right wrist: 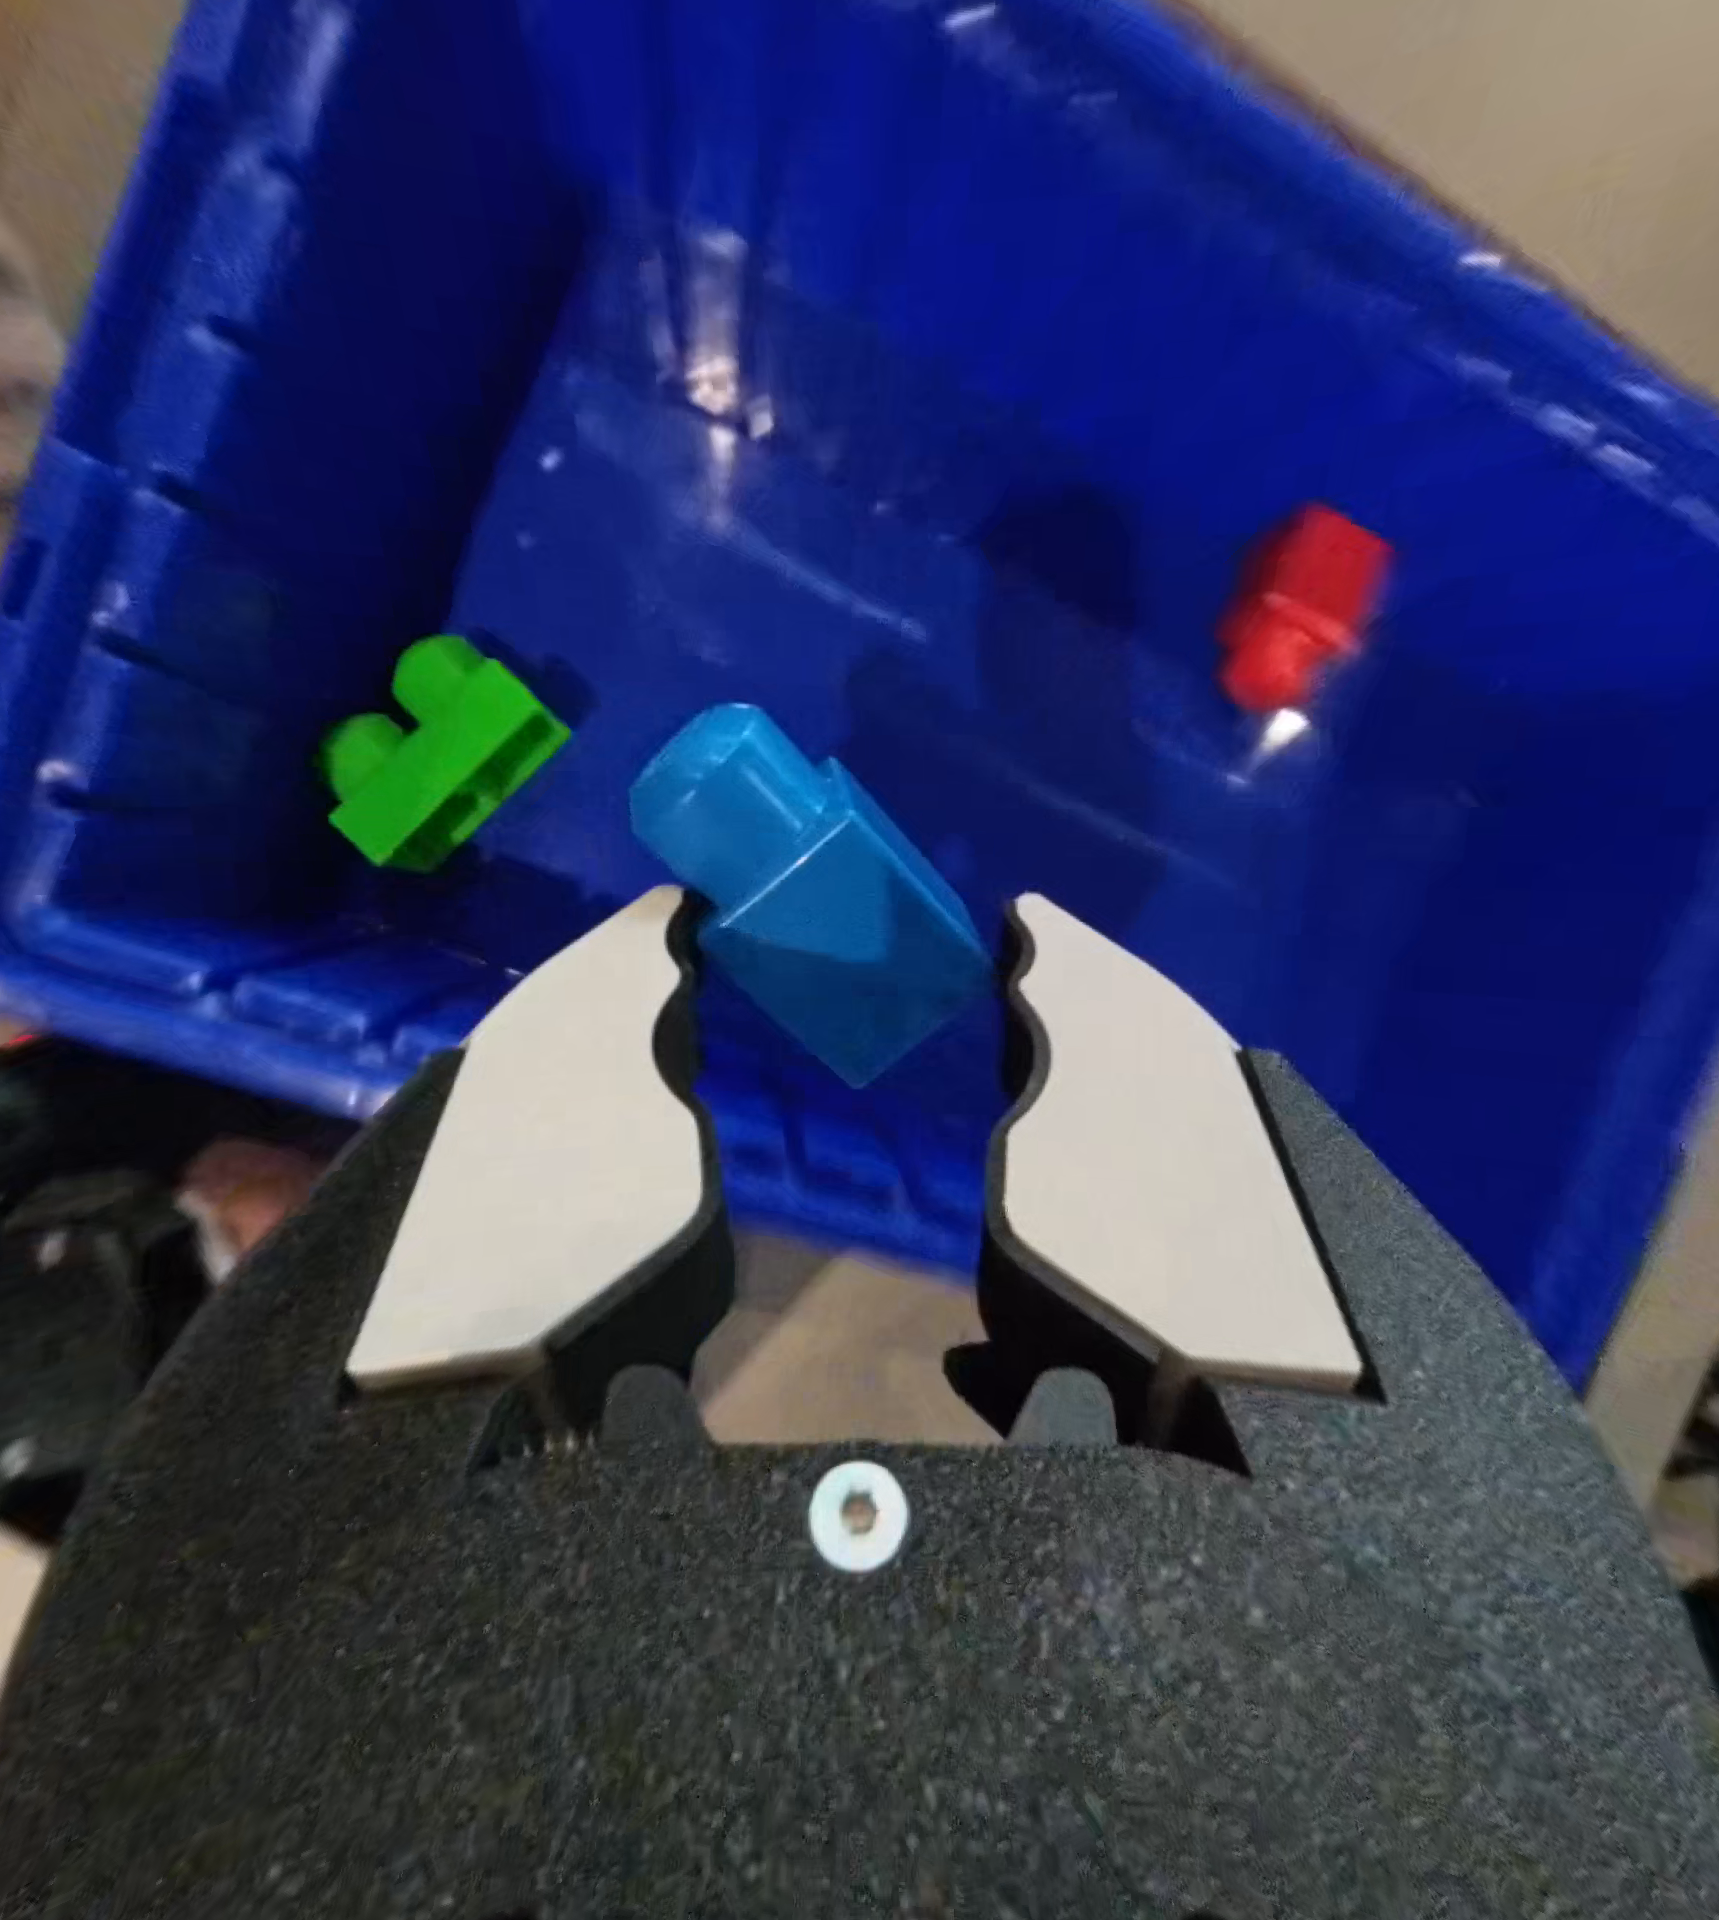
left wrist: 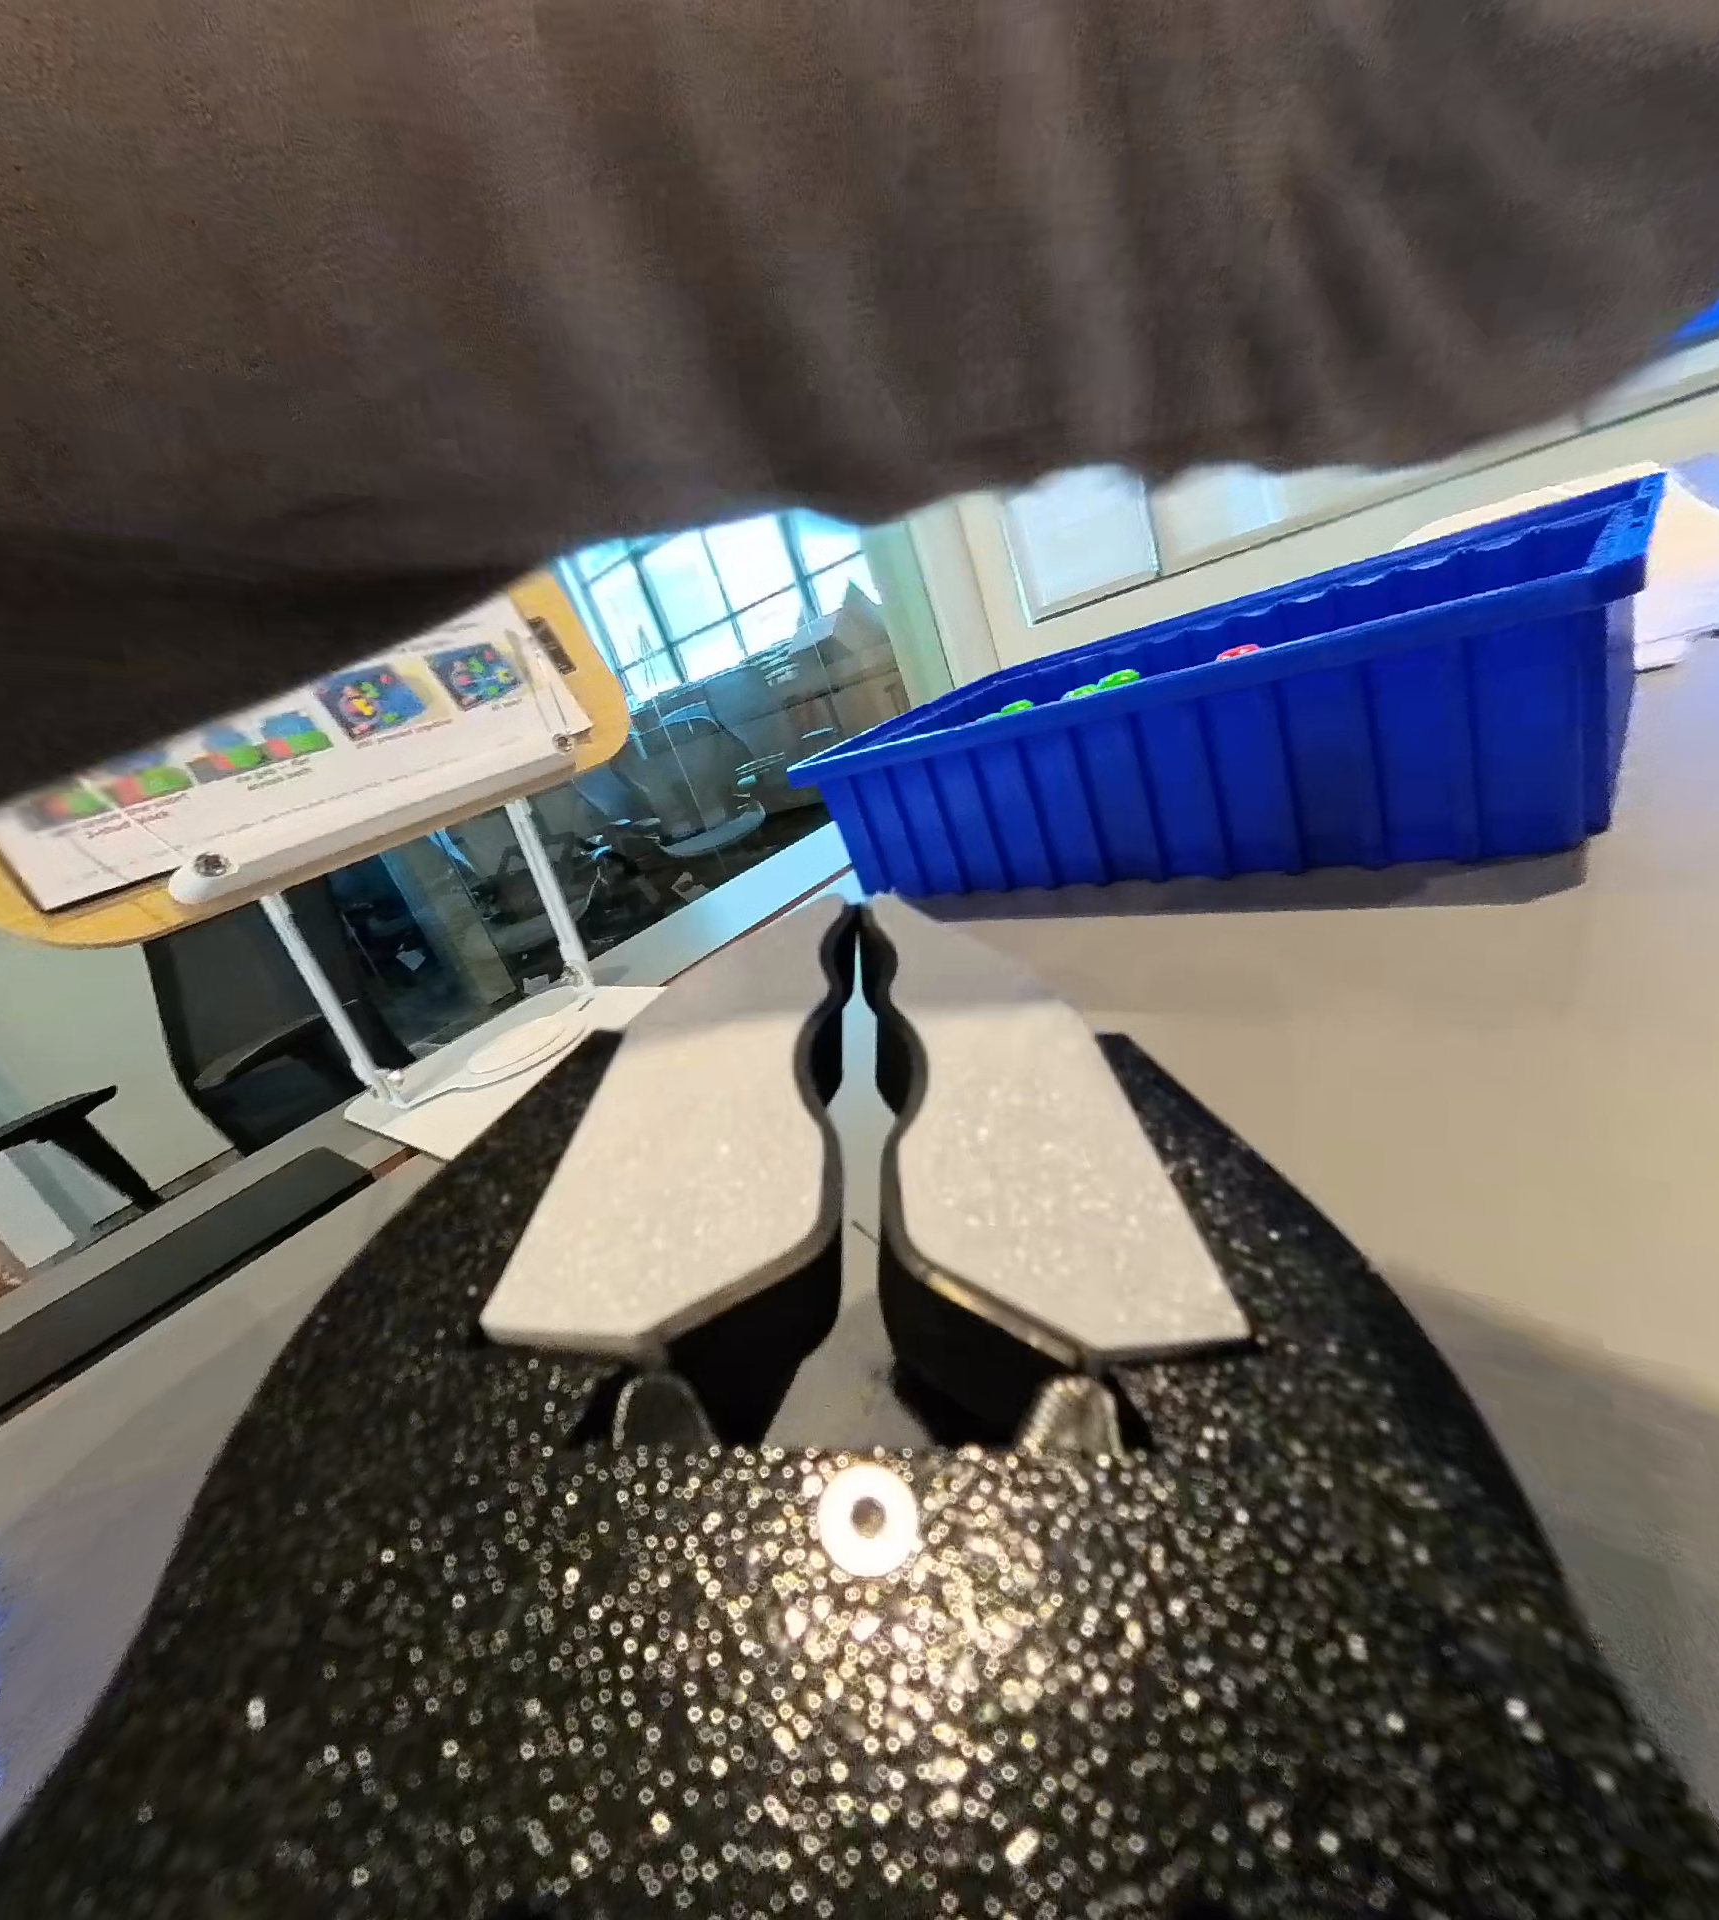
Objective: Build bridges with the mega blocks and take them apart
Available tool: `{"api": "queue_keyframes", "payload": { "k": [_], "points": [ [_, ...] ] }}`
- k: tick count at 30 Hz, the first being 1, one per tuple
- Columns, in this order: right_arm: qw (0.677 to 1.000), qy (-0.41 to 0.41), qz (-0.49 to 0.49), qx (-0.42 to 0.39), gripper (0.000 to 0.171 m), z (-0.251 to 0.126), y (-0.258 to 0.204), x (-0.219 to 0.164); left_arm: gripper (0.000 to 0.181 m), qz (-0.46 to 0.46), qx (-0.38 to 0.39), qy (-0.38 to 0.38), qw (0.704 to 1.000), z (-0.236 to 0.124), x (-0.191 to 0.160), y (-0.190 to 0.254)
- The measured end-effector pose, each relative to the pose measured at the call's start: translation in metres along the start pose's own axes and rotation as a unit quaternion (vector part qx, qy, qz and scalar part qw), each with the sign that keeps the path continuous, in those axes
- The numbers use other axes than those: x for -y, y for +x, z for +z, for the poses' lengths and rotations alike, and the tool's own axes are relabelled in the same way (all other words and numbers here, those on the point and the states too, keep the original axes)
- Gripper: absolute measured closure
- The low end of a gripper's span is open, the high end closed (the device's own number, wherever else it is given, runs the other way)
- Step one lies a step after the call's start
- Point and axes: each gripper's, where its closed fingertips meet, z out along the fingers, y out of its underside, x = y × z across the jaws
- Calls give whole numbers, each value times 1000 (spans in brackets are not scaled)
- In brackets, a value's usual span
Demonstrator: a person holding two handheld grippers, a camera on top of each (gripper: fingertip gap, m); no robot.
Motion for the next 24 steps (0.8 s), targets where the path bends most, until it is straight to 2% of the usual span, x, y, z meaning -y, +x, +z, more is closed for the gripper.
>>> {"api": "queue_keyframes", "payload": {
  "k": [2, 4, 7, 10, 15, 17, 24],
  "points": [
    [992, 65, 86, -61, 116, -52, 16, -23, 178, 1, 13, -5, 1000, 0, -1, -4],
    [970, 121, 178, -111, 116, -95, 25, -59, 174, -2, 25, -9, 1000, 1, -2, -7],
    [922, 170, 303, -168, 116, -120, 25, -129, 172, -7, 32, -11, 999, 1, -3, -10],
    [878, 199, 407, -153, 117, -94, 7, -187, 176, -8, 28, -9, 1000, 1, -2, -9],
    [835, 239, 487, -91, 116, -41, -22, -223, 176, -12, 28, -7, 1000, 0, -2, -9],
    [832, 236, 496, -79, 116, -28, -27, -230, 176, -12, 28, -7, 1000, -1, -1, -9],
    [856, 189, 479, -53, 116, -5, -43, -246, 176, -7, 22, -7, 1000, 1, -2, -7]
  ]
}}
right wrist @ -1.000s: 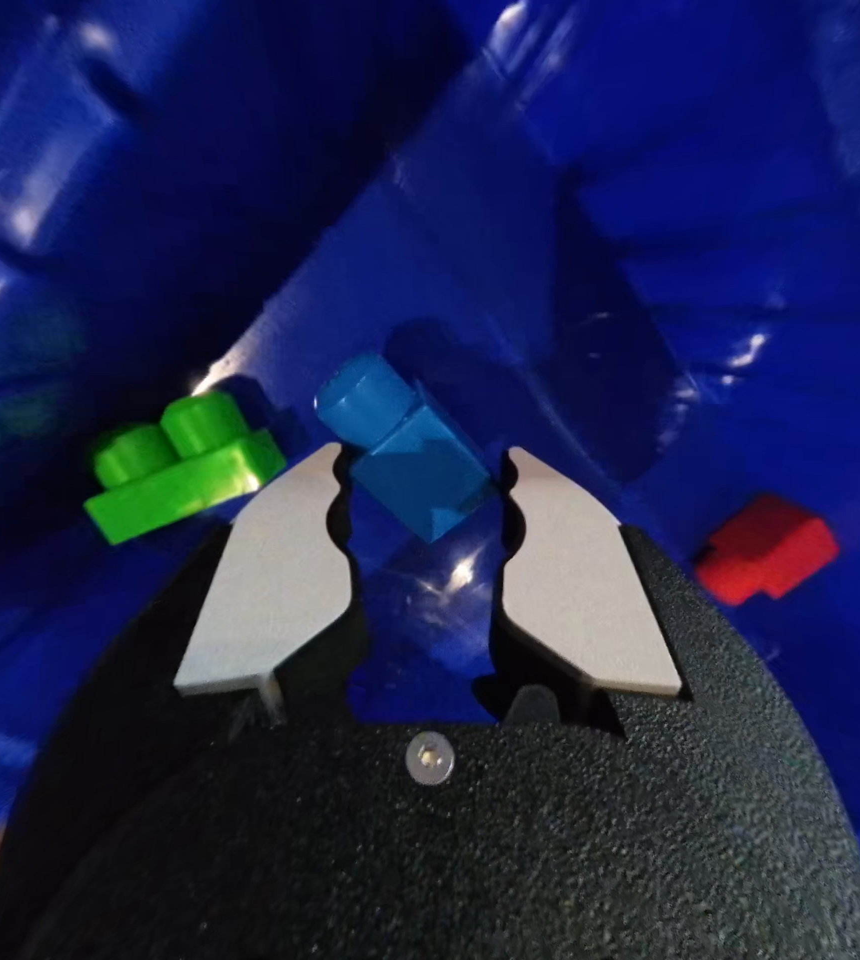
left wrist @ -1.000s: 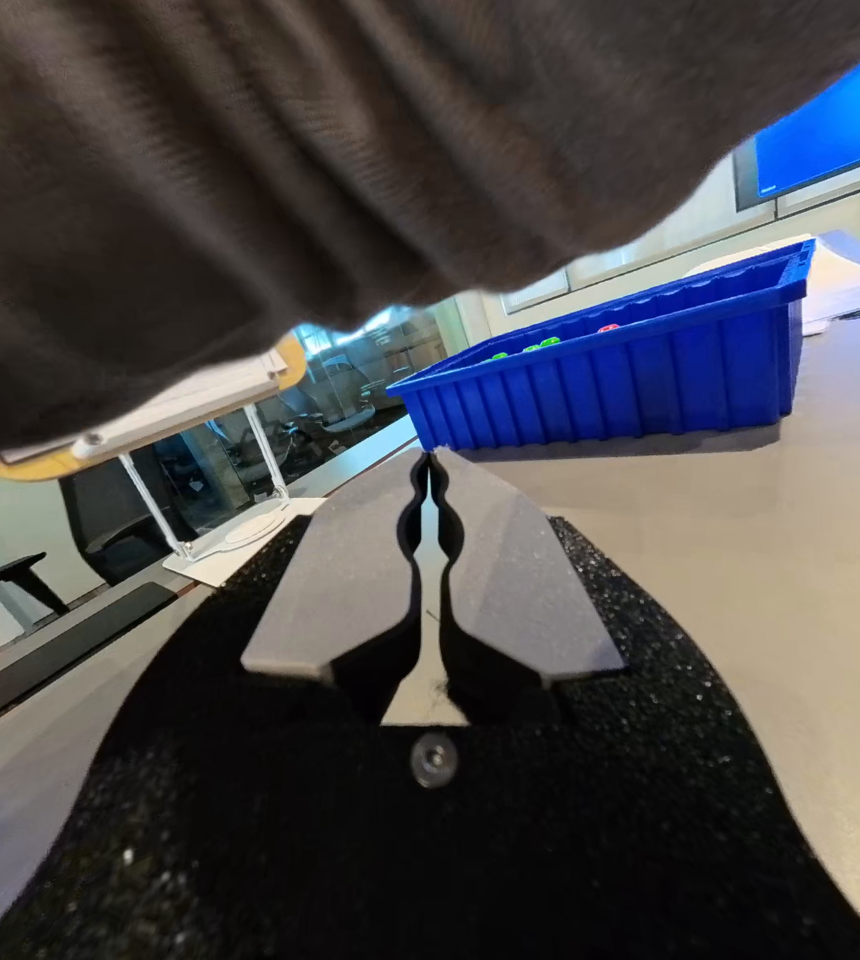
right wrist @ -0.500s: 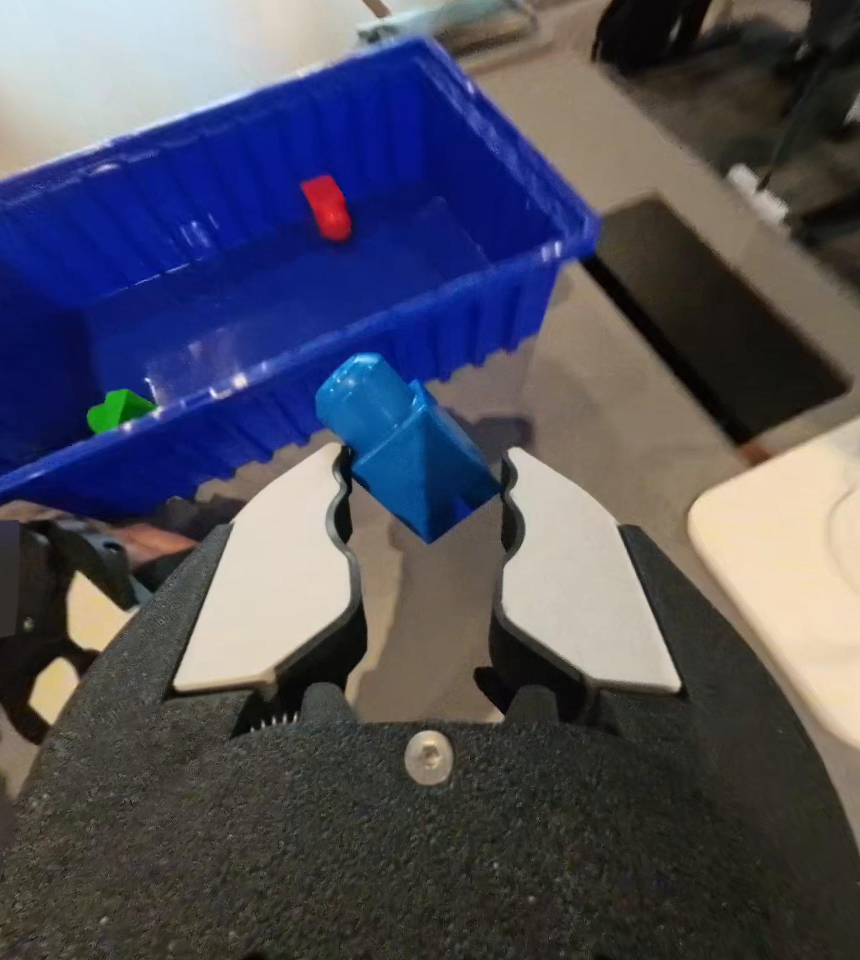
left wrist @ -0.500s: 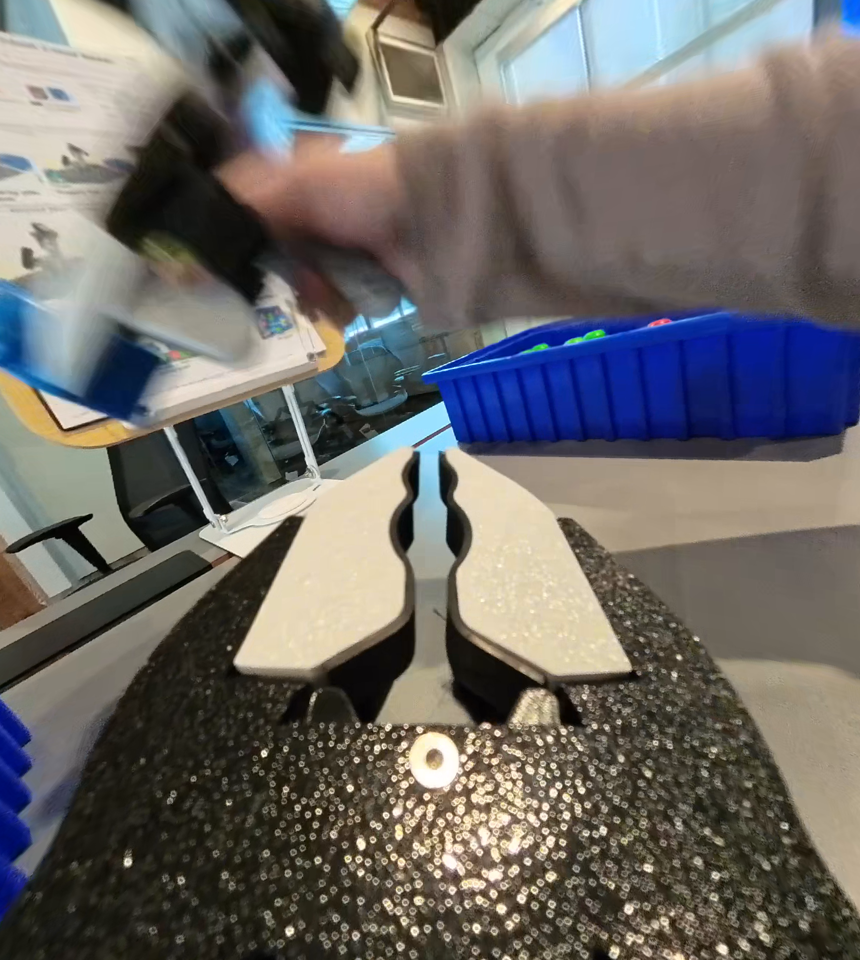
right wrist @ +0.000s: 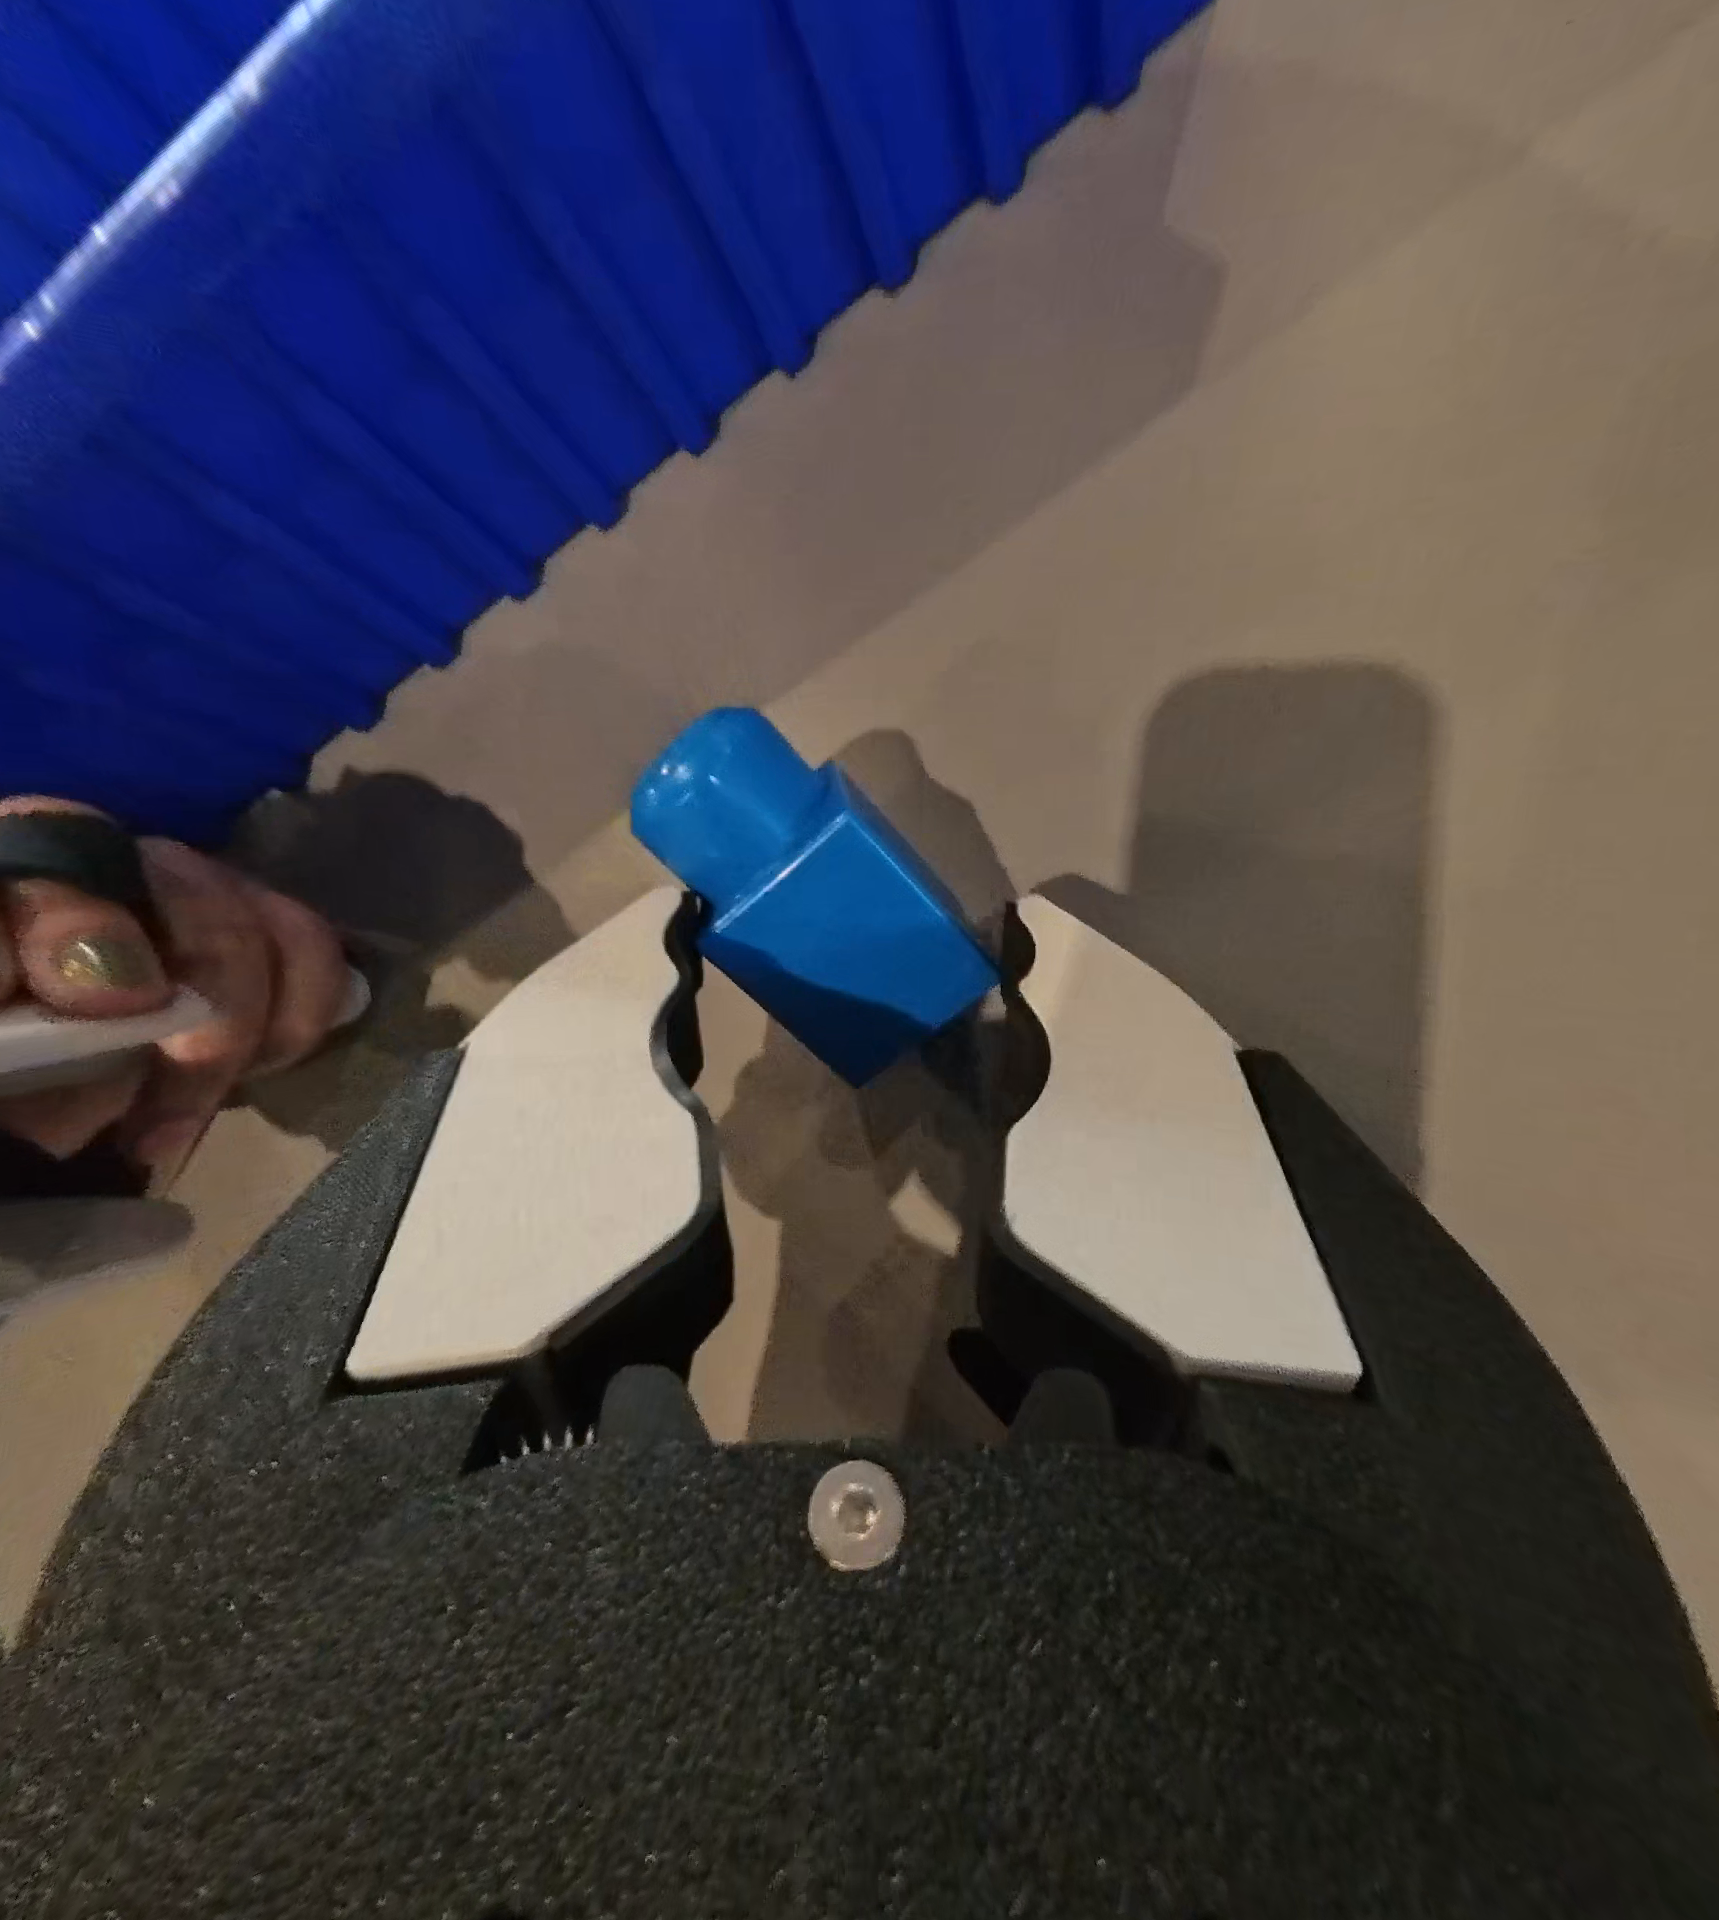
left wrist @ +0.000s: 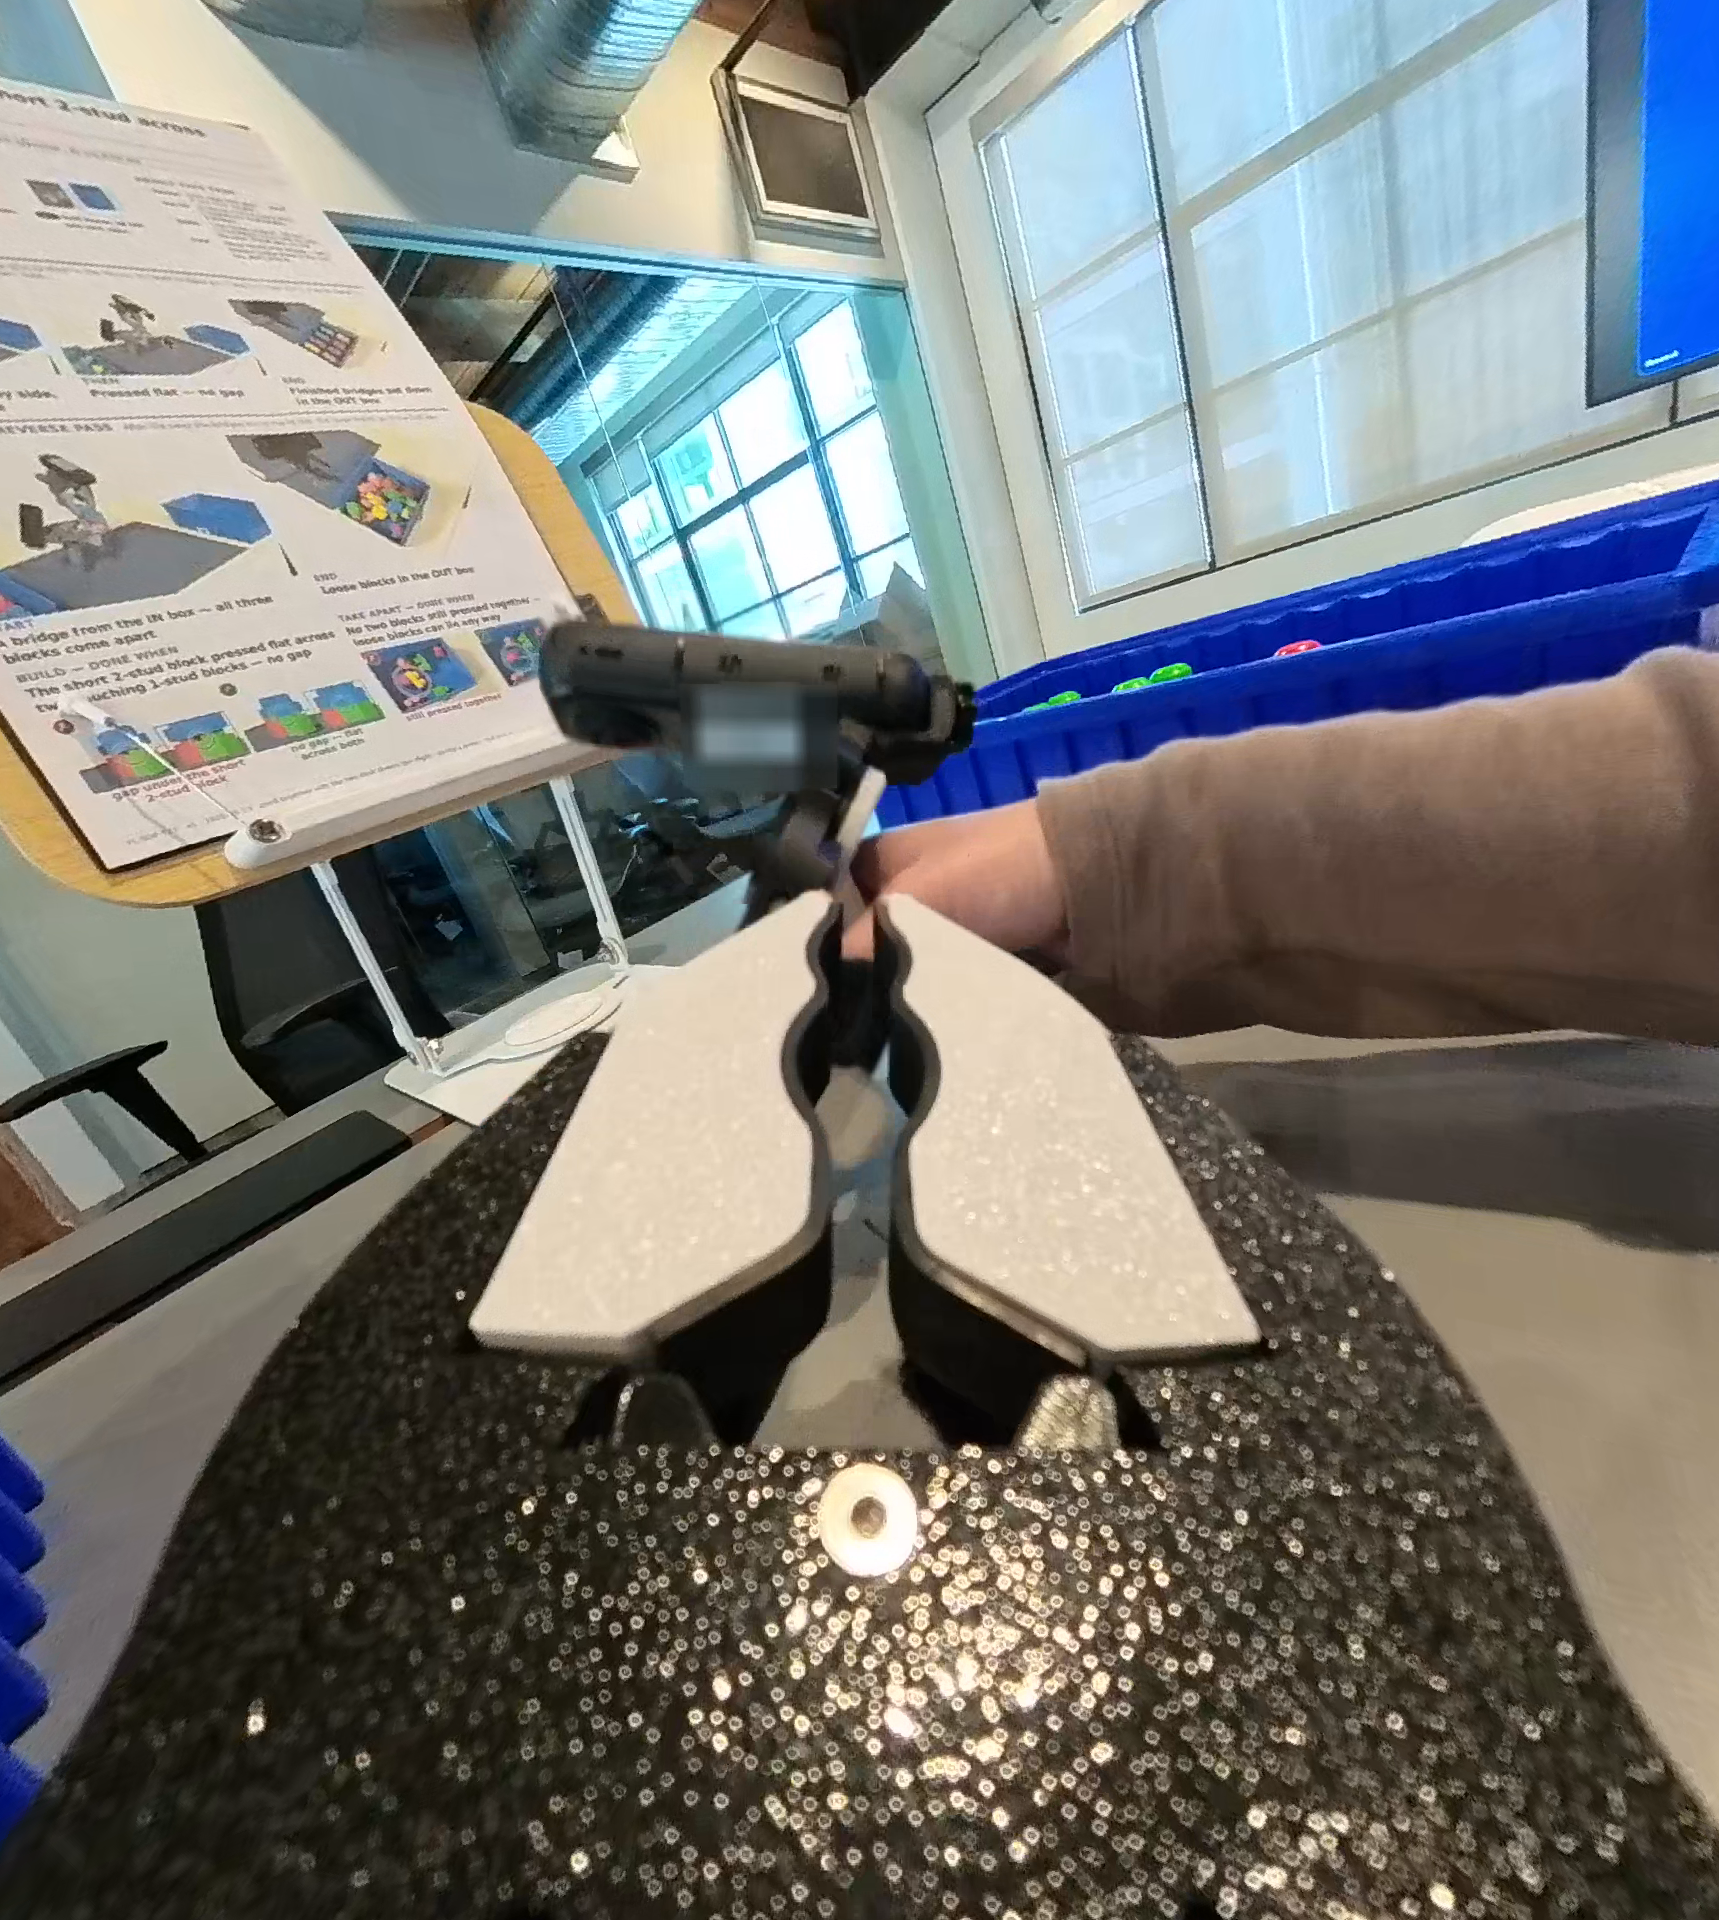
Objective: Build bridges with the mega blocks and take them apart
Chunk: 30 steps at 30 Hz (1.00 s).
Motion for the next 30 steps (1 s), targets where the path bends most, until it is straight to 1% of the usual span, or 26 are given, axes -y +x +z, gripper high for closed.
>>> {"api": "queue_keyframes", "payload": {
  "k": [2, 4, 9, 12, 14, 17, 21, 25, 27, 28, 29, 30],
  "points": [
    [1000, -11, -6, -1, 116, 1, 3, -7, 177, 0, -1, 1, 1000, 0, 0, 0],
    [1000, -4, -7, 6, 116, -1, 4, -8, 177, 0, -1, 1, 1000, 0, 0, 0],
    [999, -28, -21, -16, 96, -11, 14, -16, 177, 1, -2, 1, 1000, 0, 0, 0],
    [999, -10, -37, -19, 97, -24, 12, -4, 177, 2, -2, 0, 1000, 1, 0, 0],
    [998, 2, -67, -12, 100, -30, 4, 9, 177, 2, -3, 1, 1000, 1, 0, 0],
    [989, -40, -141, 2, 100, -27, -10, 14, 178, 4, -5, 1, 1000, 1, 0, 1],
    [956, -144, -256, 3, 102, -12, -22, 11, 179, 7, -9, 1, 1000, 1, 0, 3],
    [910, -271, -314, -16, 106, 8, -13, 1, 179, 9, -11, 1, 1000, 0, 0, 4],
    [888, -313, -336, -16, 109, 19, -11, -4, 179, 9, -12, 1, 1000, 0, 0, 4],
    [881, -324, -345, -13, 117, 24, -12, -5, 179, 9, -13, 1, 1000, 0, 0, 4],
    [873, -330, -359, -15, 135, 27, -12, -5, 179, 9, -13, 2, 1000, 0, 0, 5],
    [870, -320, -375, -22, 135, 30, -13, -1, 179, 10, -13, 1, 1000, 0, 0, 5]
  ]
}}
